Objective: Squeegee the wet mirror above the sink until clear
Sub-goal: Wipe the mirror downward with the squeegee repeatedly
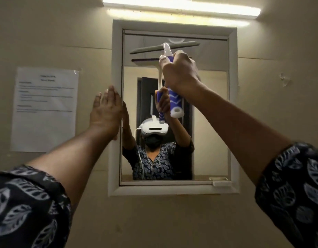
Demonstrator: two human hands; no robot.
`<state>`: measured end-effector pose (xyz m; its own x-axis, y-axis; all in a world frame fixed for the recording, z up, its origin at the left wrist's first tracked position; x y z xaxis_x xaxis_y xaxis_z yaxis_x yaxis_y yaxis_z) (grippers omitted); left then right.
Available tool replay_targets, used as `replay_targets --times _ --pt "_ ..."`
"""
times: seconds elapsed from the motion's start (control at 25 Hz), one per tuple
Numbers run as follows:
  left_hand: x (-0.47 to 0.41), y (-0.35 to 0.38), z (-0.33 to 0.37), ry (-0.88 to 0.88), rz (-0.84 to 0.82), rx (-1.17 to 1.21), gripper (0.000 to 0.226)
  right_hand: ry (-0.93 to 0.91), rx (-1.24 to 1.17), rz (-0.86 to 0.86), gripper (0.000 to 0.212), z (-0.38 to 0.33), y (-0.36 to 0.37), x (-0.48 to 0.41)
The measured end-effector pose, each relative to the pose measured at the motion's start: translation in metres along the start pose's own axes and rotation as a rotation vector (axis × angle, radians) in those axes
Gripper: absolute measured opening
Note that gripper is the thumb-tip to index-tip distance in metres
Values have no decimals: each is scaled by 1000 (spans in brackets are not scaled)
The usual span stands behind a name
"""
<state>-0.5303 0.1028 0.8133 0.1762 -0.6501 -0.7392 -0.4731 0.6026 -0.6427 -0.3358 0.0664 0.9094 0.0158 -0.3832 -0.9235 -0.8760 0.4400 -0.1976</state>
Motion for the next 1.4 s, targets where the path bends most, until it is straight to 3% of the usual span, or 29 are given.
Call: replay_targets --times 0.16,0.28,0.52,0.6,0.68,0.84,0.96,1.12,1.4 --pt "-2 1 2 -6 16 20 136 4 -5 42 25 2 24 -31" --pt "-4 1 3 -7 31 37 135 41 -13 -68 30 1 43 -42" --pt "-6 3 2 2 33 38 138 56 337 -242 36 9 53 -32" --pt "-7 3 -1 19 36 42 141 65 294 -258 23 14 55 -16" --pt "-6 3 -6 49 39 43 143 111 140 -245 24 25 57 11" --pt "-4 4 -15 98 63 37 144 50 199 -258 18 45 67 86" --pt "-5 5 -16 106 63 37 144 66 227 -343 20 64 73 149" --pt "-5 2 -15 100 42 11 141 154 284 -410 41 80 75 192" --pt "0 -10 -12 78 -32 -3 131 280 178 -438 34 72 76 223"
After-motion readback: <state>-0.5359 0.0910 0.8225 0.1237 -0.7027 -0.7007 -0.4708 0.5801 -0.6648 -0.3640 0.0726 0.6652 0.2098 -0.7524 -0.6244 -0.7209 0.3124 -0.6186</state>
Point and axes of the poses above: each hand's wrist, its own x-axis away from the middle knuckle, its own y-axis out of the palm, z = x × y, the point moved 8 cm from there along -x, towards the middle knuckle
